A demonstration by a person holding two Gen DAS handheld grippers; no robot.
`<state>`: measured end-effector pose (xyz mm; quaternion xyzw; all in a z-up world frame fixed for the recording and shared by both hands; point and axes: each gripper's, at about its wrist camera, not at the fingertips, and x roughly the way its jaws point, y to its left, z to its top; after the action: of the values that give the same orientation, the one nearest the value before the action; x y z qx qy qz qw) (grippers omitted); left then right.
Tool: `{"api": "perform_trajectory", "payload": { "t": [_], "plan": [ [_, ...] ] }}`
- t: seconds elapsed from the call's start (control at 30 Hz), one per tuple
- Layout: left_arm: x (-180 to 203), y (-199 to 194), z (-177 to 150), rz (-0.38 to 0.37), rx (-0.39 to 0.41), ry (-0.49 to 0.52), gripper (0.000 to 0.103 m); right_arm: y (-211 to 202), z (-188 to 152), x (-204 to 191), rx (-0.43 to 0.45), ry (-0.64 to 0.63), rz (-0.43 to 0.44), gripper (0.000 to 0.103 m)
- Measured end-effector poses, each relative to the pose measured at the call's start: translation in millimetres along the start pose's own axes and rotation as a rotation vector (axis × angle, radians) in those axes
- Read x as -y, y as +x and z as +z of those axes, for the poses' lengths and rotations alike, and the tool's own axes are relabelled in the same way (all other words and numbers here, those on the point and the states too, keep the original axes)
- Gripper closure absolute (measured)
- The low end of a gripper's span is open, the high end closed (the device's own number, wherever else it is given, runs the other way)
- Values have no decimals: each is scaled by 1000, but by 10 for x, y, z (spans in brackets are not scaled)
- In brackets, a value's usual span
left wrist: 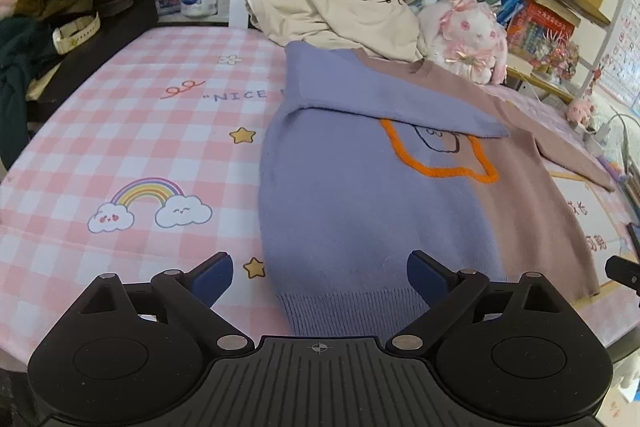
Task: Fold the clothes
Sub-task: 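Move the right gripper toward the mauve sleeve cuff, then grasp the mauve sleeve cuff with the right gripper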
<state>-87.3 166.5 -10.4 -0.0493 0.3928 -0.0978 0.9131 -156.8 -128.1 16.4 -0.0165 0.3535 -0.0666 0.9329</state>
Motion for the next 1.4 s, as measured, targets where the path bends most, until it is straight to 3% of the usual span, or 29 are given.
{"api": "perform_trajectory", "payload": {
  "t": [0.2,0.43,0.8,0.97,1.23,1.4],
  "plan": [
    [171,0,43,-24,32,28,6,54,9,62,-3,-29,28,3],
    [455,152,91,24,15,3,6,256,76,357,13,-44,84,2],
    [1287,441,68,233,8,-68,6,834,489,1232,15,-66,261,2],
    [1558,452,5,288,12,-117,6,1085,637,1589,-22,13,308,2],
    [1768,463,-60,355,-30,-158,6,1522,744,2175,-121,260,251,6],
    [1856,488,-50,381,-50,-148,6,1616,730,2505,-90,370,149,17]
  ]
}}
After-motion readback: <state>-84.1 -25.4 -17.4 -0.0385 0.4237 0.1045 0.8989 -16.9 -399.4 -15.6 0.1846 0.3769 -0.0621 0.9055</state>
